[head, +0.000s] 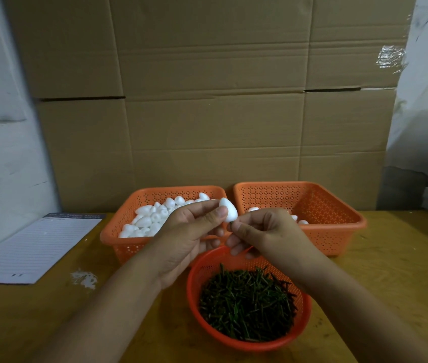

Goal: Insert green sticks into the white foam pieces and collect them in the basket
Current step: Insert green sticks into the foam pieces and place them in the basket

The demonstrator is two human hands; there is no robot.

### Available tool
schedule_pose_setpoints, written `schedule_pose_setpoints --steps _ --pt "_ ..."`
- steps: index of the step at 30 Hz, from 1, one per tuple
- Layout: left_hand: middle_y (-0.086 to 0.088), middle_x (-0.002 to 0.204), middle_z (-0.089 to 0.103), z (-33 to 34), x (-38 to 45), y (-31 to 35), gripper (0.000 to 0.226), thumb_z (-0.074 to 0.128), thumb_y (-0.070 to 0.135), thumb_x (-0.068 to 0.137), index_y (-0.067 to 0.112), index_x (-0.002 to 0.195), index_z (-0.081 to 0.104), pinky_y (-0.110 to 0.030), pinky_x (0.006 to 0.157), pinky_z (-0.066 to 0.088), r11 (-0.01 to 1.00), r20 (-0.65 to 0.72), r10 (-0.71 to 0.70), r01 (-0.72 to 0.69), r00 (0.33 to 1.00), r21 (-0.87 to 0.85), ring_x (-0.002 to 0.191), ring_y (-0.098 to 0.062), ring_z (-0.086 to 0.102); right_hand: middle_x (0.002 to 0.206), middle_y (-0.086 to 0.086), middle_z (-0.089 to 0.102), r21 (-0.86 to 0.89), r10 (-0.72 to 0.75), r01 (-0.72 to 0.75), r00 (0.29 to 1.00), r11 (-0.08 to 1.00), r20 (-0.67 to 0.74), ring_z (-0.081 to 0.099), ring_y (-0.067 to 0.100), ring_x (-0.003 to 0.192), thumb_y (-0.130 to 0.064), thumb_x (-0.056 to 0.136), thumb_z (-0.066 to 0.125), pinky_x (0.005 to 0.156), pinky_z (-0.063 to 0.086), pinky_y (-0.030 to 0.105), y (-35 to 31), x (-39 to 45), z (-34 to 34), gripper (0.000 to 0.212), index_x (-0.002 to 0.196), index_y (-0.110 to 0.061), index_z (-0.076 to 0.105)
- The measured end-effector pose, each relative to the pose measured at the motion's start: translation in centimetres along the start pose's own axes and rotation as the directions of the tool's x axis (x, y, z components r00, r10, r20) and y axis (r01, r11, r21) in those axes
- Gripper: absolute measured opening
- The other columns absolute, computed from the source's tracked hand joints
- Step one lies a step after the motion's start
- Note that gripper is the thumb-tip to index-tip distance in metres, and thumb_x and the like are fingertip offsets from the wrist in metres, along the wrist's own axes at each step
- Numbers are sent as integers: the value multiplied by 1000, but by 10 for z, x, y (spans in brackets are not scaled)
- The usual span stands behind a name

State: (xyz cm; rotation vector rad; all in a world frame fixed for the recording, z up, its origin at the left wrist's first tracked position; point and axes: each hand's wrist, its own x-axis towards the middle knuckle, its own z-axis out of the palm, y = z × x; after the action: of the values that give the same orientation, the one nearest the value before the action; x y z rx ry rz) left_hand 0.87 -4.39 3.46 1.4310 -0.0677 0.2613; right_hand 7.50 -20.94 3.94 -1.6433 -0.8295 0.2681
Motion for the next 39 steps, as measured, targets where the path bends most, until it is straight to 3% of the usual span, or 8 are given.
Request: schedule_pose_setpoints --steps 6,21,29,35,39 --pt "6 83 67 -3 0 0 49 72 35 78 11 121 71 -24 74 52 994 -20 38 -35 999 106 78 -5 58 77 8 76 -2 12 -12 1000 1000 -3 72 14 67 -11 99 58 57 53 19 1 0 1 20 88 -8 75" --pt "-7 92 65 1 1 -4 56 76 36 72 10 122 69 -24 70 50 1000 -45 22 -22 999 1 76 -8 59 82 9 77 14 12 -12 1000 1000 -6 73 16 70 -13 100 56 59 55 19 -2 -3 1 20 91 -9 73" --pt "-4 94 69 -4 1 -1 49 75 33 77 11 121 70 -22 66 50 1000 -50 22 -23 999 -3 78 -8 59 84 5 77 29 65 -67 996 997 56 74 16 76 -18 101 55 59 54 18 -1 -1 -3 21 94 -8 73" --pt "-8 108 73 -2 1 -1 44 72 30 81 18 123 69 -24 67 51 999 -96 23 -25 995 -20 82 -9 61 79 7 76 41 29 -27 999 999 -39 72 14 68 -15 98 59 56 54 19 2 2 -2 19 87 -10 73" --pt "-4 95 71 1 1 -1 45 75 28 74 17 117 70 -23 63 51 998 -122 22 -29 992 -55 78 -9 61 75 8 75 19 6 -4 996 1000 -92 70 13 65 -13 96 63 56 54 20 5 3 -4 16 87 -6 74"
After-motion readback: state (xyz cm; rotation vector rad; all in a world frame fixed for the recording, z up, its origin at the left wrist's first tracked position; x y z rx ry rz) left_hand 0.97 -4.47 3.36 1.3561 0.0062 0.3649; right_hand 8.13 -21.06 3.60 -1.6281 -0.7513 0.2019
